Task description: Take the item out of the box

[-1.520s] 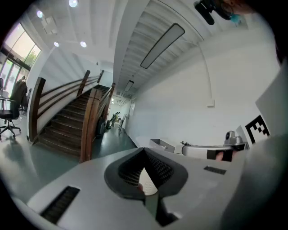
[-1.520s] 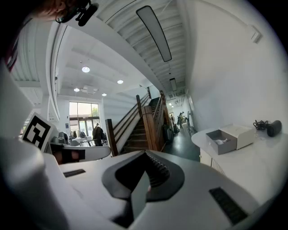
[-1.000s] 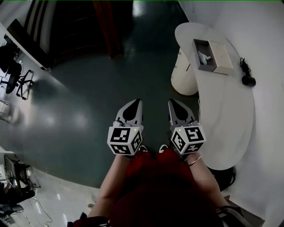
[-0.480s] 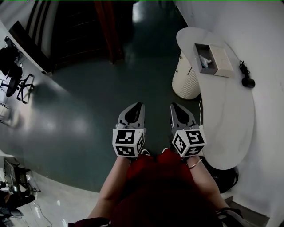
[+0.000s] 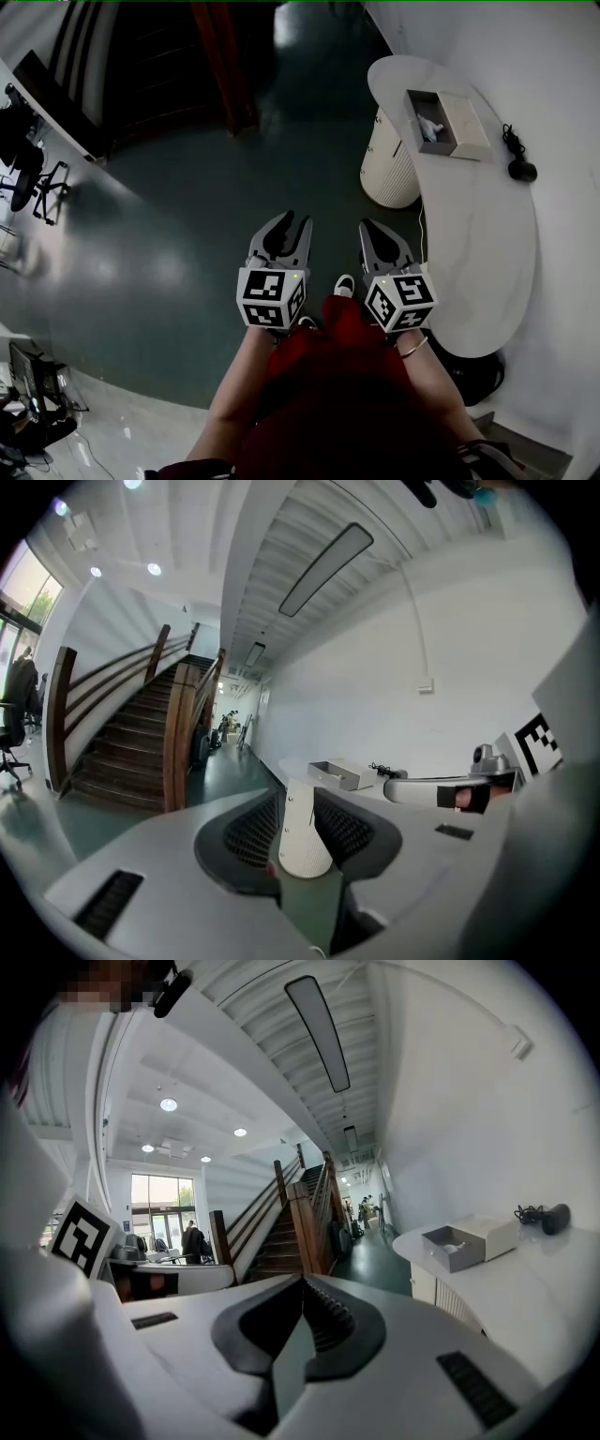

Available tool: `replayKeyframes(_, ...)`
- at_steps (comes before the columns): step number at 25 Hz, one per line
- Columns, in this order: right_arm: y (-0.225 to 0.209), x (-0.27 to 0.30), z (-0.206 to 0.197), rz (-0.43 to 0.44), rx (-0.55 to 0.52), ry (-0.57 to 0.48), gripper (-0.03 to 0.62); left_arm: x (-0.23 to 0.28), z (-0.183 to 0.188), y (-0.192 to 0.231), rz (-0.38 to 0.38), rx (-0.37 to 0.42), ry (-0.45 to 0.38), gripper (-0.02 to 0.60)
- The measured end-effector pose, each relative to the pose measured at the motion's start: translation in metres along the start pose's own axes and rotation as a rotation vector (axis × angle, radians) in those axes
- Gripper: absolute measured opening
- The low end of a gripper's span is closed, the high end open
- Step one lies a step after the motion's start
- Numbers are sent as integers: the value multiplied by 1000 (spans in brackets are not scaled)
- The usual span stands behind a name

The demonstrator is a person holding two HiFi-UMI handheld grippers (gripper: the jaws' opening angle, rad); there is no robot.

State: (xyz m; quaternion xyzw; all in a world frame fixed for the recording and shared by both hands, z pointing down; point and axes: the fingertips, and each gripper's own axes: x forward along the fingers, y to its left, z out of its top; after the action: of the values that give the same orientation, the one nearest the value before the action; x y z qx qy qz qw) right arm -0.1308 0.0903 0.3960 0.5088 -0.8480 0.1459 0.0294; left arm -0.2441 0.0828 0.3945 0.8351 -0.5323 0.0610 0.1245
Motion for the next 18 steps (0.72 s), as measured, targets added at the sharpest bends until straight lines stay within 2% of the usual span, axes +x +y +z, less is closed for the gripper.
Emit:
replayKeyframes(8,-22,24,5,-1,71,-11,15,31,-2,10,-9,-7,36,157)
replayKeyframes(11,-33,40,5,-4,75,0,15,50,-1,16,-11,-21,43,163)
replayKeyframes(18,-71,76,15,-52,82,2,15,101,9,25,-26,-14,62,195)
